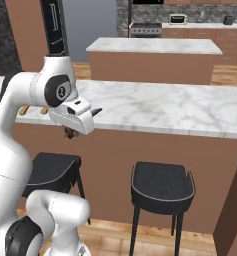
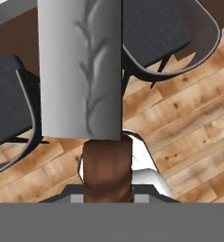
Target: Pick up the metallic utensils from the counter and place them in the open drawer. Make sure not to pick up any wooden utensils.
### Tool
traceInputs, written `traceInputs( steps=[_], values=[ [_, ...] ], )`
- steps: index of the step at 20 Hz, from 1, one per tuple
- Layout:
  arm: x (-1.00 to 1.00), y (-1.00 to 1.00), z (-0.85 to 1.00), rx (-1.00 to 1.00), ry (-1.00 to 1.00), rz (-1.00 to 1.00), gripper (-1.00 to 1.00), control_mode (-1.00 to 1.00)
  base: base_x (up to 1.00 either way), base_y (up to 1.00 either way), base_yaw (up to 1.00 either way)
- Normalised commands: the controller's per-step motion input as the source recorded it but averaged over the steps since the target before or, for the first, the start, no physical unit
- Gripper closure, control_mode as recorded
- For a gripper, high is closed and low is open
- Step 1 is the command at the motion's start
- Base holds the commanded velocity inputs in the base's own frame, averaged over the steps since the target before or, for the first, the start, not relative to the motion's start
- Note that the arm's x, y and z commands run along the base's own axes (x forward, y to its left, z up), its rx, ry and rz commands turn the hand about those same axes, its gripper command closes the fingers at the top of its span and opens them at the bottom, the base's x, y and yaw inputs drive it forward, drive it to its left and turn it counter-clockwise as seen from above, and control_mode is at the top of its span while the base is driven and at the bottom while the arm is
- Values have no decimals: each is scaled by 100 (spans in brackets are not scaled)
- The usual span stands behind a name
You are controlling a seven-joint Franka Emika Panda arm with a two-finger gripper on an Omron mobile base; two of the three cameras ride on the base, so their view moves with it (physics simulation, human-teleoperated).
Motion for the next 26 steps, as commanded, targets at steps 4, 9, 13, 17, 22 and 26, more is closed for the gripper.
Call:
traceInputs(
  steps=[4,9,13,17,22,26],
  values=[
    [-2,0,0,0,0,0,100,-100,0,0,0],
    [0,0,0,0,0,0,100,-100,0,0,0],
    [-8,-5,-4,0,0,0,100,100,-49,-42,0],
    [0,0,0,0,0,0,100,100,-59,-91,0],
    [0,0,0,0,0,0,100,100,-10,-100,2],
    [0,0,0,0,0,0,100,100,-1,-100,6]
  ],
)
